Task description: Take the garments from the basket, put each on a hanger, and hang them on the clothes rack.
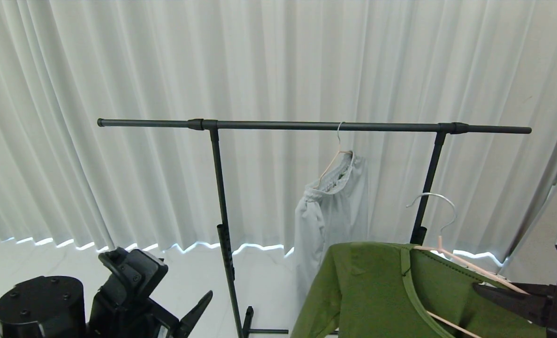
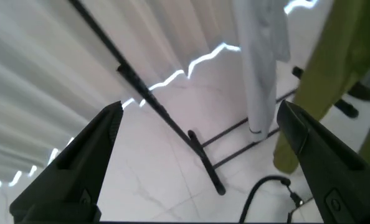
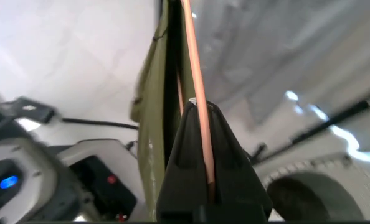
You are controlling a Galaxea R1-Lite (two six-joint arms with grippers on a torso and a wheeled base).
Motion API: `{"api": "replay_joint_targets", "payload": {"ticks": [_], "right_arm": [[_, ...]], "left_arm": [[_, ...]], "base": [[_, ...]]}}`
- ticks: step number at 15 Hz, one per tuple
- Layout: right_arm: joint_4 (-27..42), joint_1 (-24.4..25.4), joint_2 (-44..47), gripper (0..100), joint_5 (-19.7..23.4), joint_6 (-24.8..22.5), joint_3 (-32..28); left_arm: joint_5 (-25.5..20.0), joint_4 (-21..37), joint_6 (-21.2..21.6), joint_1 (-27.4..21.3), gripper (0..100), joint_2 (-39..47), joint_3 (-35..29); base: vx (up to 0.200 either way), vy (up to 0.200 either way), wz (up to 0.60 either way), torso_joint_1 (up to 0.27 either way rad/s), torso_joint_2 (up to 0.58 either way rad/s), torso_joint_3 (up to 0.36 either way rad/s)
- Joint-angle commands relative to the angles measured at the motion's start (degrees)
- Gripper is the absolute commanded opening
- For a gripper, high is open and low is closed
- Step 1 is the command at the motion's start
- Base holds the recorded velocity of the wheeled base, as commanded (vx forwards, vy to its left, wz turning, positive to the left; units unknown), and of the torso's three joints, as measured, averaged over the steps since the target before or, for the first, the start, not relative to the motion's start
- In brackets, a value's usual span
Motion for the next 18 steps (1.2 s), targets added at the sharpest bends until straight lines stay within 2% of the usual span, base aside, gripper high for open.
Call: {"api": "replay_joint_targets", "payload": {"ticks": [1,4,5,6,7,9,11,12,13,15,18], "right_arm": [[-0.02,-3.25,0.17,0,-2.18,0.14,0.27],[-0.02,-6.94,0.25,0,-2.8,0.22,0.27],[-0.02,-7.38,0.17,0,-2.8,0.14,0.27],[-0.02,-7.64,0.17,0,-2.8,0.14,0.27],[-0.1,-7.64,0.25,0,-2.8,0.14,0.27],[-0.1,-7.82,0.52,0,-2.88,0.22,0.27],[-0.1,-9.14,0.78,0,-2.88,0.22,0.27],[-0.1,-10.02,0.96,0,-2.88,0.14,0.27],[-0.1,-10.98,1.04,0,-2.88,0.14,0.27],[-0.1,-12.13,1.04,0,-2.88,0.22,0.27],[-0.02,-12.83,1.13,0,-2.88,0.14,0.27]], "left_arm": [[0.1,0.04,-0.12,6.16,100,-1.76,-0.13],[0.1,0.31,-0.12,13.72,100,-2.38,-3.03],[0.1,2.59,-0.12,15.74,100,-2.91,-6.54],[0.1,7.95,-0.48,17.32,100,-4.58,-11.38],[0.1,14.63,-1.97,17.67,100,-6.6,-15.68],[-0.07,38.28,-6.28,17.5,100,-13.8,-26.41],[-1.83,60.25,-6.45,17.15,100,-21.63,-30.71],[-5.08,65.26,-6.54,17.41,100,-23.91,-30.36],[-6.49,65.61,-6.8,17.59,100,-24.79,-27.9],[-6.4,64.03,-6.36,17.06,100,-25.85,-24.12],[-6.4,63.94,-6.63,16.36,100,-28.48,-22.98]], "base": [[0.0,0.0,0.0,0.0,0.0,0.0],[0.0,0.0,0.0,0.0,0.0,0.0],[0.0,0.0,0.0,0.0,0.0,0.0],[0.0,0.0,0.0,0.0,0.0,0.0],[0.0,0.0,0.0,0.0,0.0,0.0],[0.0,0.0,0.0,0.0,0.0,0.0],[0.0,0.0,0.0,0.0,0.0,0.0],[0.0,0.0,0.0,0.0,0.0,0.0],[0.0,0.0,0.0,0.0,0.0,0.0],[0.0,0.0,0.0,0.0,0.0,0.0],[0.0,0.0,0.0,0.0,0.0,0.0]]}}
